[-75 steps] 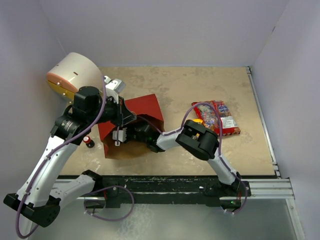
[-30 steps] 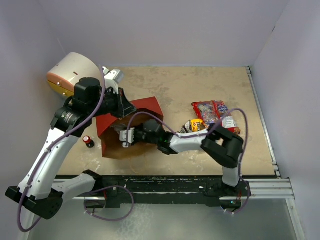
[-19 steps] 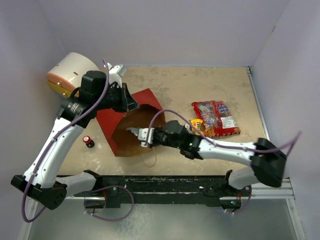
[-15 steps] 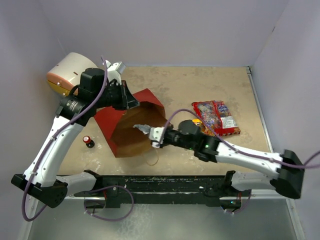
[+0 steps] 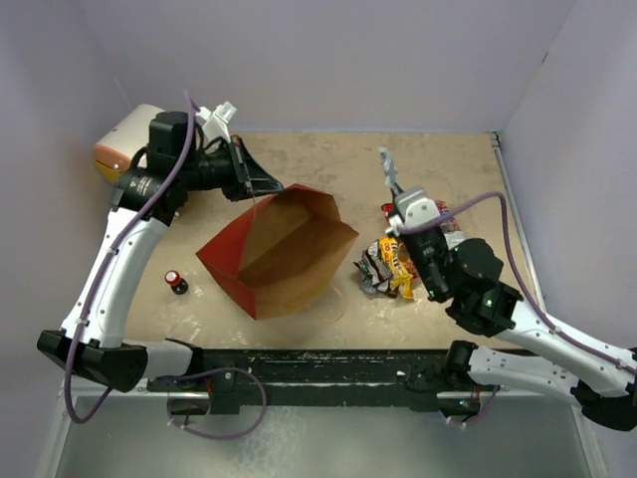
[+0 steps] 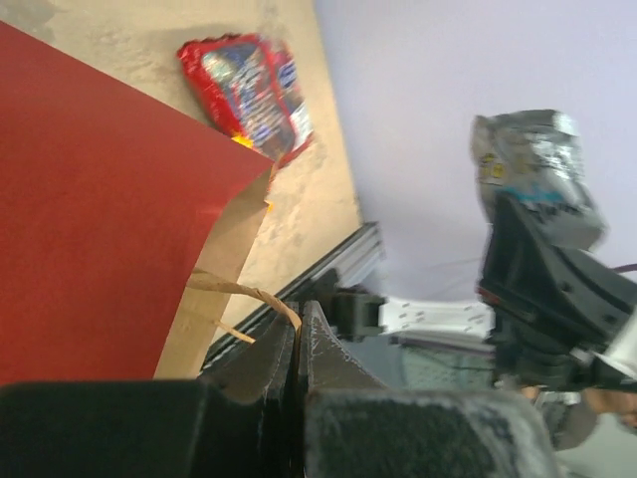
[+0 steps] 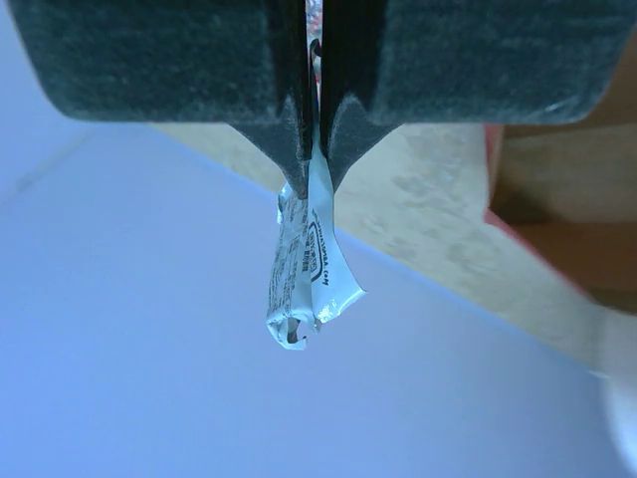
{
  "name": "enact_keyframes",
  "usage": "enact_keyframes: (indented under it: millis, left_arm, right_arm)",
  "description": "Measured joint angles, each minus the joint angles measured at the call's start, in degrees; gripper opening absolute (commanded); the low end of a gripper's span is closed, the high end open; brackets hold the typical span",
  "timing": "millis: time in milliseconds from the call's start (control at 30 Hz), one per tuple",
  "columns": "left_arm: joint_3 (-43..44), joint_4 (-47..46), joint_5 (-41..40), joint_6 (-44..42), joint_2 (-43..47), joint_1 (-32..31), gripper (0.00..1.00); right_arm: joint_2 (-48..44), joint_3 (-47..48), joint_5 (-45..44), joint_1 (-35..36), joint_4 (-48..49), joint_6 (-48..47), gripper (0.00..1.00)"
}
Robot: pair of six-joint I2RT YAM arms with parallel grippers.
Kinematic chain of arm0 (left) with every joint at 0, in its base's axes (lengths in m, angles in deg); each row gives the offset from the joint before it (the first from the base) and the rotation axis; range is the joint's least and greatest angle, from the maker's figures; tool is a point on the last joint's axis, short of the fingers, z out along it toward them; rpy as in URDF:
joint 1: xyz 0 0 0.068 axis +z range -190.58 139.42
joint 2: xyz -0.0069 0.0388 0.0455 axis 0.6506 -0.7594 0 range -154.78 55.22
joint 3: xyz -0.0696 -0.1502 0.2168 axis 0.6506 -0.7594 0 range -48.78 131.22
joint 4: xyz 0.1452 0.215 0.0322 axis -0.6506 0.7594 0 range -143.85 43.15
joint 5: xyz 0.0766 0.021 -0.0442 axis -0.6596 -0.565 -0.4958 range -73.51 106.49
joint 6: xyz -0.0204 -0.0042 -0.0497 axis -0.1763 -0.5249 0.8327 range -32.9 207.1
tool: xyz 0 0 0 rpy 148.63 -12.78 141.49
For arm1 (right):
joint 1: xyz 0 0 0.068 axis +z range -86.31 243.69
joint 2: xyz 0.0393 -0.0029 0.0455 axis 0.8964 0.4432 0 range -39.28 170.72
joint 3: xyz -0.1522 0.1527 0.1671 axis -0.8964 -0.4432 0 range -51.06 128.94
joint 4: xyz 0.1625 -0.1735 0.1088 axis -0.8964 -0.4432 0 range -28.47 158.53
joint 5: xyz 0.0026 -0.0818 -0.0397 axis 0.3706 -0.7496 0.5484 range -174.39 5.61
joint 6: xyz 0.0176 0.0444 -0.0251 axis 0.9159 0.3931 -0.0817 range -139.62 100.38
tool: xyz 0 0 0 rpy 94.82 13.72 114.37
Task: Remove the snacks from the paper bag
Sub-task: Adjust the paper bag at the center of the board.
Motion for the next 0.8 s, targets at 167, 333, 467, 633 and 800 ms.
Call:
enact_keyframes:
  millis: [167, 333, 467, 633, 800]
  left_arm:
    - [-1.73, -4.83, 7.34, 7.5, 0.52, 7.06, 0.0]
    - [-1.77, -1.22, 9.18, 7.13, 0.52, 13.03, 0.0]
    - [-0.63, 6.27, 5.99, 3.1, -0.33, 16.37, 0.13]
    - [5.73, 16.22, -5.88, -3.3, -2.23, 16.81, 0.18]
    - [12.63, 21.66, -19.1, -8.04, -2.8, 16.87, 0.2]
  right_arm:
    - [6.73, 4.68, -11.39, -4.11, -1.99, 8.74, 0.0]
    - [12.02, 7.54, -12.26, -5.42, -13.29, 19.12, 0.0]
    - [12.57, 7.61, -6.38, -5.44, -21.22, 24.37, 0.0]
    - [13.84, 8.72, 2.56, -5.46, -29.14, 31.34, 0.0]
    - [13.73, 7.63, 8.87, -5.46, -31.5, 40.33, 0.0]
